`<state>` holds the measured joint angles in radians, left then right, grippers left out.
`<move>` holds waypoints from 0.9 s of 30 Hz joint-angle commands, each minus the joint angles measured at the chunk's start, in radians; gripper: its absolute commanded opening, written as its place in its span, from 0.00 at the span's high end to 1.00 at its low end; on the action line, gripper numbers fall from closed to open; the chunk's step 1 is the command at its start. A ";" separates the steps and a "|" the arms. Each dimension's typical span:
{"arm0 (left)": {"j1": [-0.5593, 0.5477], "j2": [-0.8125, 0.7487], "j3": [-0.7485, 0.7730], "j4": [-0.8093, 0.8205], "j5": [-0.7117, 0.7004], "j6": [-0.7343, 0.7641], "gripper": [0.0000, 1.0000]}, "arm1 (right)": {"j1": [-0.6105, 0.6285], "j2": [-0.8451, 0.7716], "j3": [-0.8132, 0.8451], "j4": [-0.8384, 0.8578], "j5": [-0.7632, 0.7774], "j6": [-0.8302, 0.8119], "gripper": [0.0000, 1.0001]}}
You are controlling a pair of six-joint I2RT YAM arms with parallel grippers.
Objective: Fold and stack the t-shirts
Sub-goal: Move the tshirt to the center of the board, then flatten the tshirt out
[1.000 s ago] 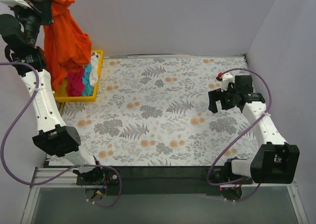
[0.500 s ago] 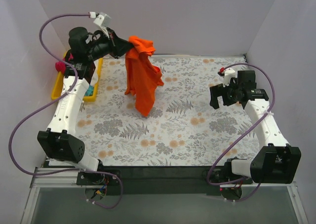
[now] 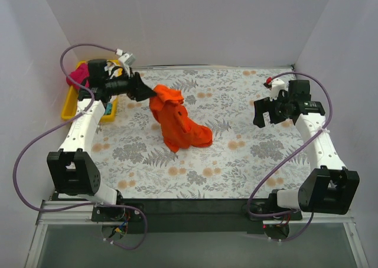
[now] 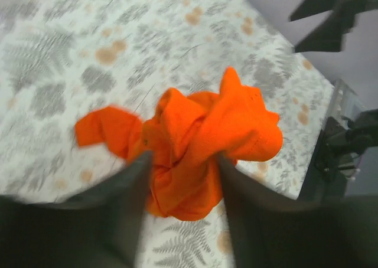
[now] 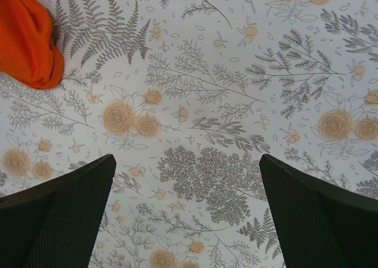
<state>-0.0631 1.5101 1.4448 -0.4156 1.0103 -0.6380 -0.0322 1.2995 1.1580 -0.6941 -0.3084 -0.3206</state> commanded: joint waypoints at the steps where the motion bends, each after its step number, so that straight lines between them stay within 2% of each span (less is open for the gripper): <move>1: 0.178 0.010 -0.138 -0.129 -0.033 0.157 0.40 | 0.000 0.035 0.028 -0.022 -0.075 -0.038 0.02; 2: 0.202 0.024 -0.141 -0.153 -0.044 0.172 0.30 | 0.002 0.041 0.028 -0.022 -0.087 -0.040 0.02; 3: 0.227 0.035 -0.144 -0.157 -0.055 0.172 0.13 | 0.002 0.052 0.026 -0.021 -0.099 -0.043 0.02; 4: 0.252 0.050 -0.132 -0.163 -0.071 0.158 0.06 | 0.002 0.072 0.026 -0.019 -0.122 -0.049 0.02; 7: 0.327 0.073 -0.115 -0.209 -0.073 0.175 0.05 | 0.012 0.127 0.031 -0.018 -0.159 -0.058 0.03; 12: 0.295 0.009 -0.182 -0.310 -0.084 0.251 0.09 | 0.081 0.266 0.075 -0.002 -0.210 -0.054 0.11; 14: 0.253 -0.011 -0.242 -0.334 -0.136 0.270 0.11 | 0.116 0.316 0.104 0.022 -0.222 -0.031 0.13; 18: 0.223 -0.034 -0.366 -0.243 -0.209 0.197 0.12 | 0.185 0.452 0.225 0.051 -0.238 0.011 0.17; 21: 0.163 -0.019 -0.397 -0.210 -0.268 0.186 0.11 | 0.242 0.550 0.282 0.065 -0.248 0.035 0.17; 27: 0.033 0.068 -0.356 -0.114 -0.344 0.127 0.09 | 0.336 0.723 0.396 0.084 -0.305 0.092 0.14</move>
<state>0.0154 1.5486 1.0470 -0.6079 0.7254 -0.4808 0.2733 1.9778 1.4967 -0.6285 -0.5518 -0.2722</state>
